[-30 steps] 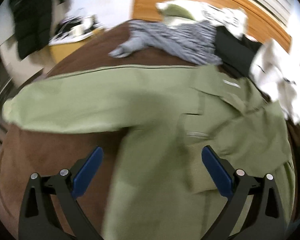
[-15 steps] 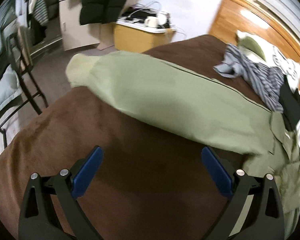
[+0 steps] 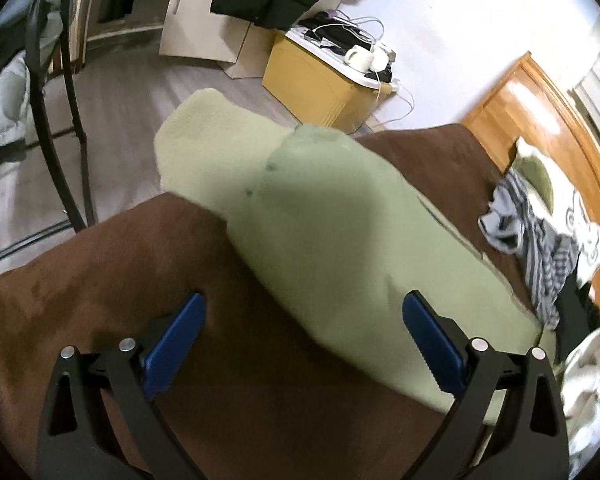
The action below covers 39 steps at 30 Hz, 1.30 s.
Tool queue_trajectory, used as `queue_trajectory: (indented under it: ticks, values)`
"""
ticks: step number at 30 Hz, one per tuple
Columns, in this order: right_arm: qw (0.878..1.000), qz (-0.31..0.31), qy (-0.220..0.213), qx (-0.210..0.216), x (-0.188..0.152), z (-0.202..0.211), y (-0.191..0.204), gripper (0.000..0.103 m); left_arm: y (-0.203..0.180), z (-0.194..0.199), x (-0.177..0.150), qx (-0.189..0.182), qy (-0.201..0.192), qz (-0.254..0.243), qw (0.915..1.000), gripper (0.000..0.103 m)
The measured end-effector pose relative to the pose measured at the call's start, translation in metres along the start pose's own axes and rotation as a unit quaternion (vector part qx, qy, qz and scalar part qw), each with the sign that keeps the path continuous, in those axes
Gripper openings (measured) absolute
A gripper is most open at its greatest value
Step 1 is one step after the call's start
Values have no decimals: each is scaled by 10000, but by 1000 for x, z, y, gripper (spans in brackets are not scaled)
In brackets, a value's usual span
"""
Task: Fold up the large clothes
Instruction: 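Reach the left tool to the other sleeve cuff and grasp it, then carry the sleeve with the left tool across the jacket front and release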
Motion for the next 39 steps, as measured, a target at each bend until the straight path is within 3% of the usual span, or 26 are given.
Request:
queue_trajectory:
  ticks: [4, 6, 7, 9, 14, 18, 23, 29, 35, 39]
  values:
    - [10000, 7, 35, 15, -4, -2, 2, 96, -2, -9, 10, -114, 90, 160, 9998, 77]
    - [10000, 38, 52, 35, -5, -2, 3, 96, -1, -12, 13, -163, 168, 351, 9991, 61]
    - [10000, 57, 59, 45, -6, -2, 4, 96, 1, -13, 15, -183, 188, 425, 9988, 58]
    - [9999, 71, 69, 46, -7, -4, 4, 96, 4, -15, 17, -261, 227, 556, 9979, 39]
    - [9996, 0, 4, 291, -2, -6, 10, 96, -7, -11, 21, -431, 234, 467, 9977, 11]
    - [9983, 142, -49, 561, 9, -8, 32, 96, -18, 6, 34, -662, 93, 429, 9968, 9]
    - [9938, 338, -218, 1033, 27, -15, 80, 96, -52, 38, 55, -883, -175, -88, 9959, 8]
    - [9842, 528, -557, 1596, 55, -33, 144, 96, -103, 72, 72, -1120, -467, -882, 9887, 8]
    - [9821, 513, -615, 1705, 78, -65, 181, 96, -141, 88, 72, -1194, -523, -1666, 9774, 8]
    - [9855, 493, -389, 1575, 91, -95, 195, 96, -150, 95, 71, -1234, -367, -1795, 9753, 8]
Point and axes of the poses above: each gripper's, at about its wrist camera, not at the fingertips, and z roughly against the way its jaws point, y to its left, x to its top, the point moved 5 cm from there along -z, roughly the way its jaws point, and after that the axes turned 6 degrees about x, right-handed, at the moved point
